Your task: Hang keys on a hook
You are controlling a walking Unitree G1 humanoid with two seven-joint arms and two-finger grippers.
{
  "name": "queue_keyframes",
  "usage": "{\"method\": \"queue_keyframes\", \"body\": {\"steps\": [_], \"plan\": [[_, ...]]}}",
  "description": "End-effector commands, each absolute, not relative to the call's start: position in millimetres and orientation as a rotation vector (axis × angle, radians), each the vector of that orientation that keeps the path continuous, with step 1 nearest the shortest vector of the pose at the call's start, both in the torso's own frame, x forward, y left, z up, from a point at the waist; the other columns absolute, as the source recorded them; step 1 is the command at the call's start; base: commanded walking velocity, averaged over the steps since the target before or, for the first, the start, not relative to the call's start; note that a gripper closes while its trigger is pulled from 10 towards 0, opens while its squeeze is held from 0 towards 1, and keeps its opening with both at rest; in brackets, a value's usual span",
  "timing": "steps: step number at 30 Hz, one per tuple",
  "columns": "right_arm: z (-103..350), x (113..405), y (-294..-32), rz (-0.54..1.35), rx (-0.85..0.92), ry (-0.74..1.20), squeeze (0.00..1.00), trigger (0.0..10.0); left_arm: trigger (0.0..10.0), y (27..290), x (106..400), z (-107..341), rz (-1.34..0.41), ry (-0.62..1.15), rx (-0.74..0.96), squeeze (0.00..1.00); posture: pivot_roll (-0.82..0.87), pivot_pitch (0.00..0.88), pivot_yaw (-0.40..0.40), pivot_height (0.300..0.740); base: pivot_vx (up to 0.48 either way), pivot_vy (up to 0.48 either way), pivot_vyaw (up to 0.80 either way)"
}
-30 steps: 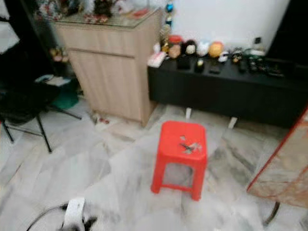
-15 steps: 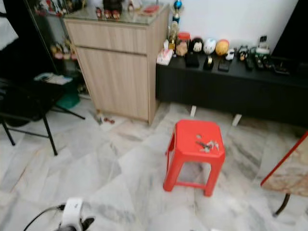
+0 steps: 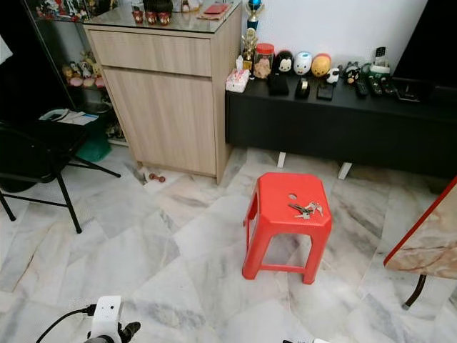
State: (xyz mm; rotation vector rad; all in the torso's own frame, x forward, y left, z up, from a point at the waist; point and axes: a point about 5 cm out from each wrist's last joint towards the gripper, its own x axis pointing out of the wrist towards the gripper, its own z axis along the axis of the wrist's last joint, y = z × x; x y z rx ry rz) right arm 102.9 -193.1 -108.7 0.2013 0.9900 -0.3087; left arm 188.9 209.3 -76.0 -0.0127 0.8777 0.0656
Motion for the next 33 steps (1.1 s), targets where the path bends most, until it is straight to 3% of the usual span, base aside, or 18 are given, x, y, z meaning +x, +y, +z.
{"method": "queue_keyframes", "body": {"steps": [1,4,6,7,8,25,33], "plan": [[-107.6,103.0,-194.1,-0.336,0.210,0.960,0.00,10.0,10.0,210.0,190.1,-75.3,0.080,0.870,-0.023,0.00,-0.02,0.000,-0.001,0.740,0.000,0.000,0.00],[-105.3,106.3,-193.9,-0.335,0.220,0.914,0.00,10.0,10.0,211.0,190.1,-75.1,0.077,0.871,-0.019,0.00,-0.04,0.000,0.012,0.740,0.000,0.000,0.00],[-51.3,216.7,-214.3,-0.309,0.163,0.562,0.00,10.0,10.0,211.5,190.1,-74.9,0.072,0.870,-0.015,0.00,-0.05,0.000,0.014,0.740,0.000,0.000,0.00],[-51.3,216.7,-214.3,-0.309,0.163,0.562,0.00,10.0,10.0,211.5,190.1,-74.9,0.072,0.870,-0.015,0.00,-0.05,0.000,0.014,0.740,0.000,0.000,0.00],[-31.0,240.7,-220.2,-0.297,0.141,0.452,0.00,10.0,10.0,211.6,190.2,-74.8,0.070,0.869,-0.011,0.00,-0.05,0.000,0.011,0.740,0.000,0.000,0.00],[25.1,280.8,-228.4,-0.259,-0.010,0.130,0.00,10.0,10.0,213.1,191.5,-73.6,0.088,0.852,-0.019,0.00,-0.05,0.000,0.016,0.740,0.000,0.000,0.00],[22.2,264.3,-231.1,-0.318,-0.043,0.100,0.00,10.0,10.0,213.2,190.9,-73.9,0.100,0.853,-0.019,0.00,-0.05,0.000,0.011,0.740,0.000,0.000,0.00]]}}
